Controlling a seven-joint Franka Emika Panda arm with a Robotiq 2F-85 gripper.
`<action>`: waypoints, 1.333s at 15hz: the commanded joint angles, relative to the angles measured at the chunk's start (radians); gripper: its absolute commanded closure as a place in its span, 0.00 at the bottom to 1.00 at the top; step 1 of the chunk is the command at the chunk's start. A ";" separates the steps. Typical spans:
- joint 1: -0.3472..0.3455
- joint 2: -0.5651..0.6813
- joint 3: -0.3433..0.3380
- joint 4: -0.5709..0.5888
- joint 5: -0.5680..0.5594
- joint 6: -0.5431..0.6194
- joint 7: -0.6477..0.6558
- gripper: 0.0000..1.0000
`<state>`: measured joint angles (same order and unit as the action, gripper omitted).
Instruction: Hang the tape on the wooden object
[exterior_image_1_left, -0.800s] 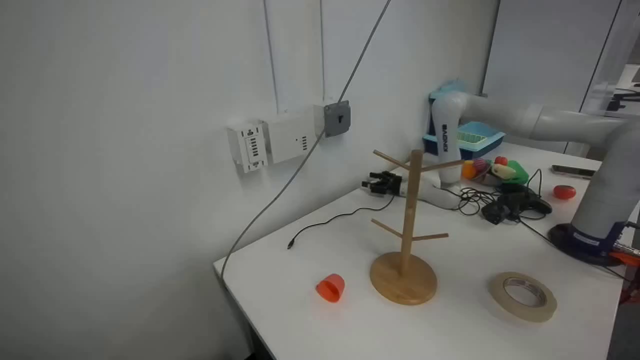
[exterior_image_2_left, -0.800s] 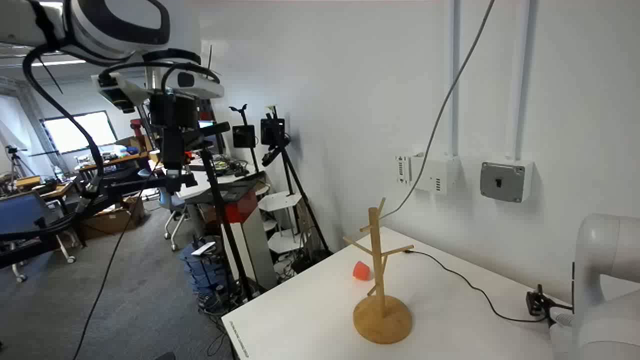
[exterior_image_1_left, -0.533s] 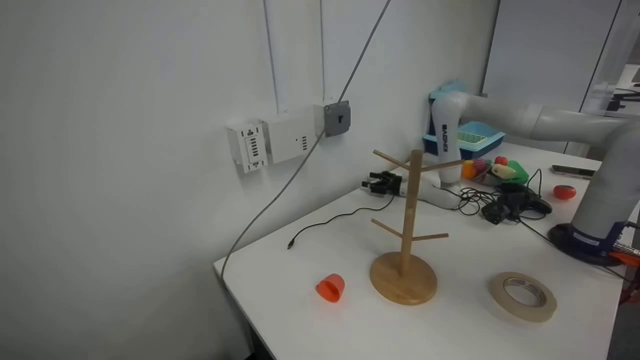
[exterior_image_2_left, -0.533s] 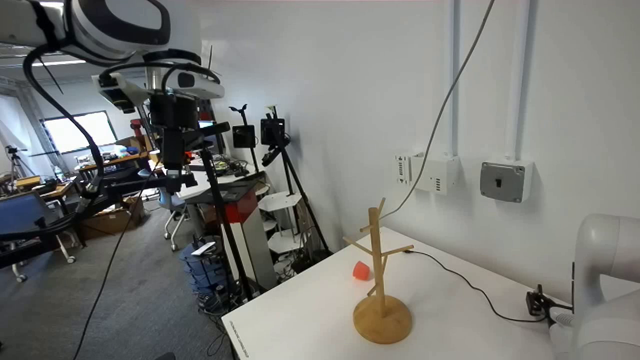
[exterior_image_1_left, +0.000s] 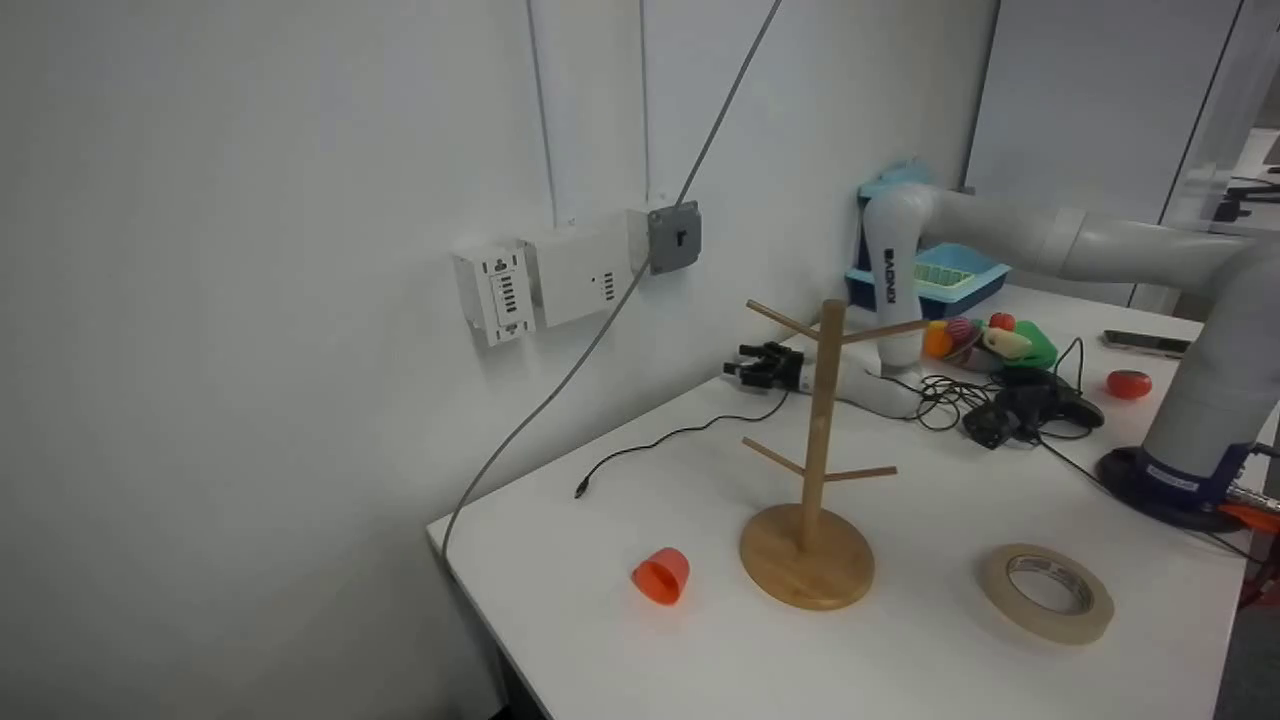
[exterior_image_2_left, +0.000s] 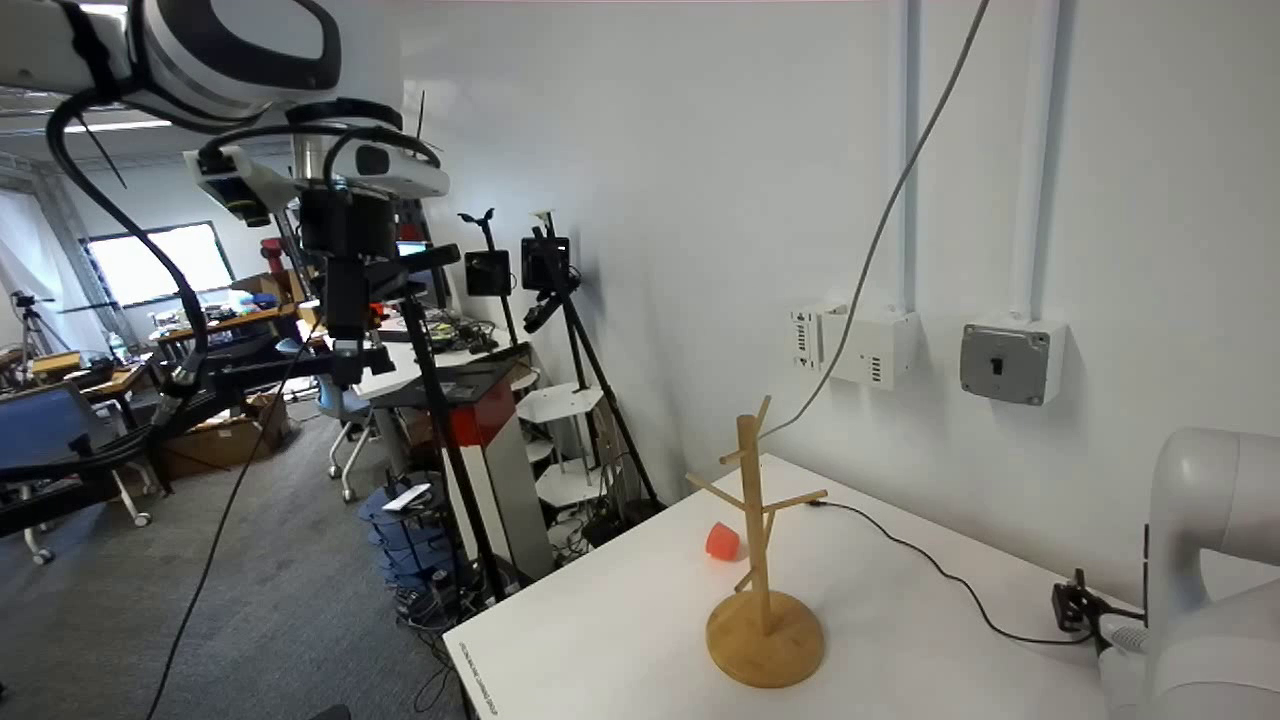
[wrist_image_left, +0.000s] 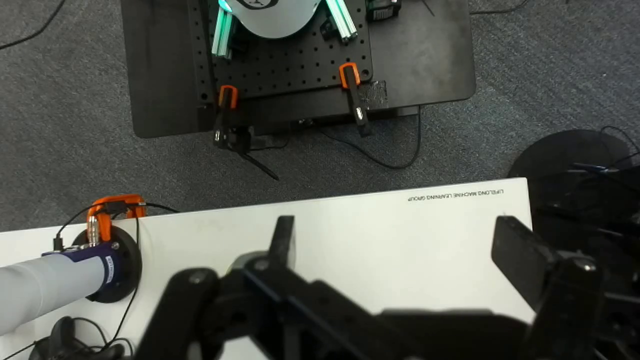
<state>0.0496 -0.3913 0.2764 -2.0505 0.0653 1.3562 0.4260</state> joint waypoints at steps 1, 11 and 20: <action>0.018 0.003 -0.014 0.003 -0.004 -0.002 0.006 0.00; 0.018 0.003 -0.014 0.003 -0.004 -0.002 0.006 0.00; 0.005 -0.034 -0.056 -0.126 -0.044 0.125 -0.045 0.00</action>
<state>0.0495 -0.3917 0.2565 -2.0989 0.0461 1.4073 0.4194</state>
